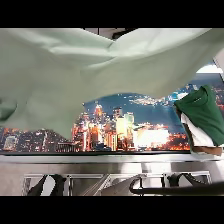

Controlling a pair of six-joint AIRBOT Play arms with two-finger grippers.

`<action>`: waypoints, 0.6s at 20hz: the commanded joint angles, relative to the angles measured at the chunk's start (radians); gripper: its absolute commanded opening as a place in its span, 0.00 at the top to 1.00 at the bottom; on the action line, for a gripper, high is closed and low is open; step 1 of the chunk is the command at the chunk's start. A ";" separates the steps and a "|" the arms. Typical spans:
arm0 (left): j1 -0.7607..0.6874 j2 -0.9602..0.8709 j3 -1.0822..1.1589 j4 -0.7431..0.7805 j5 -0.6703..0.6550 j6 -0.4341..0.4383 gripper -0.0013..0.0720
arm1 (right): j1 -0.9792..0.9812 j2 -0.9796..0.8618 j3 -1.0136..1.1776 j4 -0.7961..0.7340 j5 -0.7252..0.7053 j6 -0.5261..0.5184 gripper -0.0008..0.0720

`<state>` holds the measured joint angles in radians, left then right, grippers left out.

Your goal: Fold the shirts.

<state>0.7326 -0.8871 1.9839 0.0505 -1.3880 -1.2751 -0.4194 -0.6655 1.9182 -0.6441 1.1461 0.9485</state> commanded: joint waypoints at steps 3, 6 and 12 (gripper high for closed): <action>0.102 -0.038 -0.013 0.002 -0.068 -0.092 0.97 | -0.005 -0.061 0.043 0.029 0.051 0.035 0.96; -0.063 -0.098 -0.212 0.238 -0.094 -0.034 0.97 | 0.014 -0.238 -0.072 0.224 0.169 -0.018 0.96; -0.487 -0.446 -0.515 0.852 0.111 0.037 0.96 | 0.229 -0.660 -0.311 0.135 0.026 -0.112 0.96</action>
<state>0.4007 -1.1713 1.5921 0.5907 -1.3819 -1.2675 -0.2649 -1.1328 1.6867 -0.4728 1.2354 0.8722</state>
